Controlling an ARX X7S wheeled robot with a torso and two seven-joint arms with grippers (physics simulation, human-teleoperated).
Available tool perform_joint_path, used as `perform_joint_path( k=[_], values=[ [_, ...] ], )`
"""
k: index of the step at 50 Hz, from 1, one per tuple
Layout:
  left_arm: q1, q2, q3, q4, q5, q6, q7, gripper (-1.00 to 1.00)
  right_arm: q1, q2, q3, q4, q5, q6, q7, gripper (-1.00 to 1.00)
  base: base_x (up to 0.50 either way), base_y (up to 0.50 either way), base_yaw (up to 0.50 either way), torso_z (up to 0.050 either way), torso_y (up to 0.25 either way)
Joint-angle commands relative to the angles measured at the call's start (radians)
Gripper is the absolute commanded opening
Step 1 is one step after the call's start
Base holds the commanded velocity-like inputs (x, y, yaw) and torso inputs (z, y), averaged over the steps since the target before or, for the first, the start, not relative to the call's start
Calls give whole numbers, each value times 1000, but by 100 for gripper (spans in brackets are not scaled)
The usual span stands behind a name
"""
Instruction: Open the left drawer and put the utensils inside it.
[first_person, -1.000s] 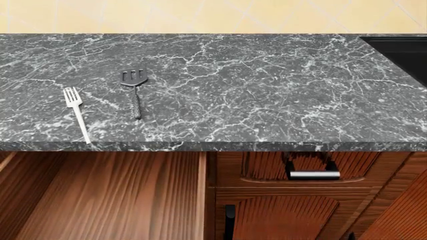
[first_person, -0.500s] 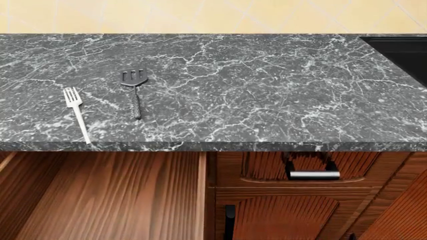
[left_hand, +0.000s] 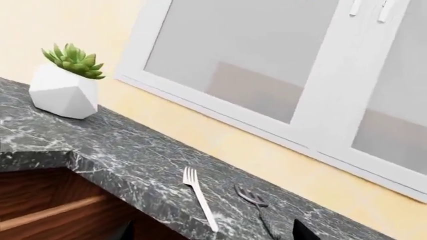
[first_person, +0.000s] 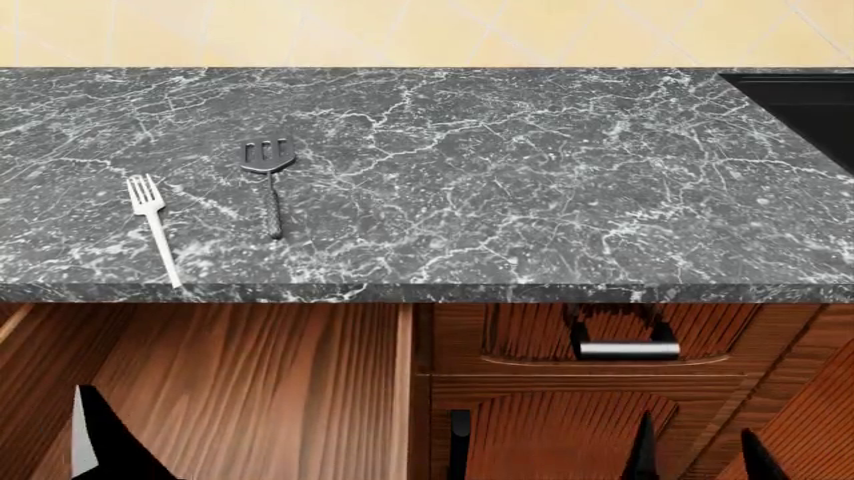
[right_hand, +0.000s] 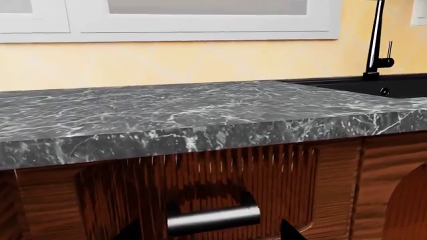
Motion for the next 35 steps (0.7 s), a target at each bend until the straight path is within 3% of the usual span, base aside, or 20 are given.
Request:
perform_joint_path(
  k=[1, 9, 20, 26, 31, 35],
  values=[
    [-266, -2, 55, -28, -142, -212, 136, 100, 197, -34, -64, 107, -54, 114, 8, 100, 0, 0, 0, 0, 0],
    [-302, 12, 53, -42, -102, -270, 138, 100, 243, -44, -82, 150, -62, 123, 7, 100, 0, 0, 0, 9, 0],
    [-401, 44, 65, -121, -182, -349, 197, 100, 315, -61, -110, 212, -77, 138, 9, 100, 0, 0, 0, 50, 0],
    [-431, 69, 100, -147, -157, -429, 209, 100, 319, -57, -109, 218, -74, 140, 9, 100, 0, 0, 0, 50, -62],
    [-531, 107, 124, -187, -184, -561, 240, 100, 338, -57, -110, 232, -78, 150, 14, 100, 0, 0, 0, 49, -102],
    [-520, 140, 168, -251, -139, -545, 266, 100, 339, -53, -111, 232, -82, 161, 19, 100, 0, 0, 0, 48, -110]
  ],
)
